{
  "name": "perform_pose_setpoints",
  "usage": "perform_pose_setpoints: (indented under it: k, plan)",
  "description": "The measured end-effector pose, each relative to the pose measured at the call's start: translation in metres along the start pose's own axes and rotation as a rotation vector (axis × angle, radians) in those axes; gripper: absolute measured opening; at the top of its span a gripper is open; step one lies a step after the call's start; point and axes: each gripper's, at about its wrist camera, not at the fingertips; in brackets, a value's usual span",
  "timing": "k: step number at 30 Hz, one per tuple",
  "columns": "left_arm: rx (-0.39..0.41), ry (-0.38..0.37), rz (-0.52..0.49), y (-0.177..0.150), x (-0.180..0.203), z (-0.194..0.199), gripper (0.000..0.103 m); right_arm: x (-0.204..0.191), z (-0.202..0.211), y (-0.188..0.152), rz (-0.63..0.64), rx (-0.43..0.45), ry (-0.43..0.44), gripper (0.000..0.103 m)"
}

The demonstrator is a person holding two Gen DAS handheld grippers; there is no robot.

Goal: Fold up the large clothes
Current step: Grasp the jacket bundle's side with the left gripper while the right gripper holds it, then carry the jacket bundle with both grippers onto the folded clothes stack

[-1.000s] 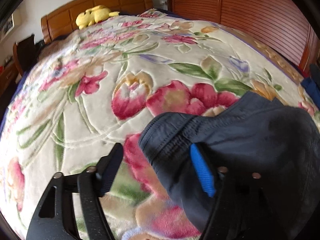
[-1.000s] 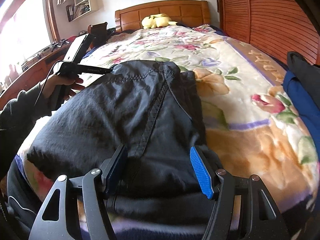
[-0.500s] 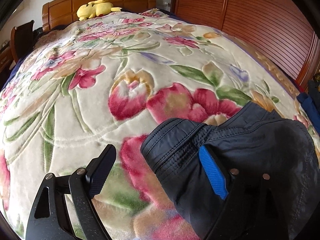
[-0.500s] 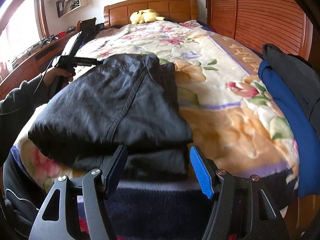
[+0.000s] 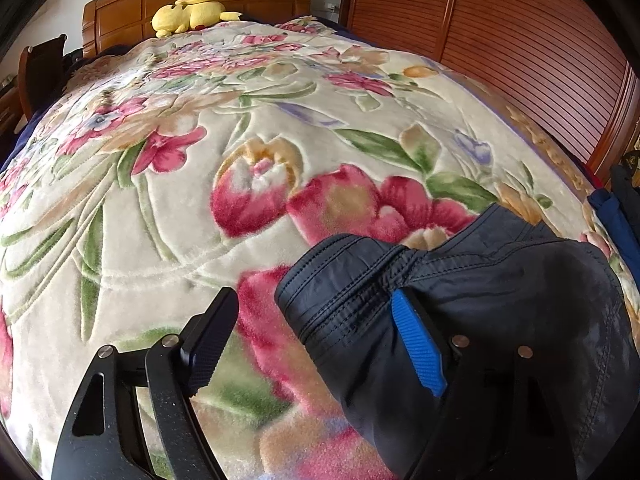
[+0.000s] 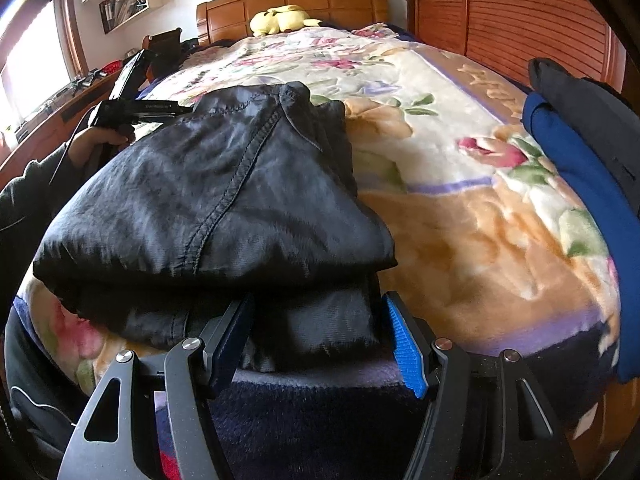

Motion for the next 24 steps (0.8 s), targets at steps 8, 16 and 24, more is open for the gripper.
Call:
perform_pose_setpoints:
  k: [8,16,24]
  plan:
    - [-0.002,0.002,-0.003,0.0,0.001,0.0,0.08,0.005,-0.018,0.0,-0.039,-0.009,0.028,0.069]
    - [-0.01,-0.062,-0.027,0.002,0.01,0.007,0.035,-0.006,-0.019,0.003,-0.019,0.004,0.121,0.018]
    - [0.063,0.021,-0.059,0.013,0.022,0.045,0.015,-0.001,0.007,0.008,-0.025,0.132,0.135,0.009]
Point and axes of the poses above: each gripper's, at about its wrist camera, not at the fingertips, and z roughly against the way its jaws point, x to its right, y to its top
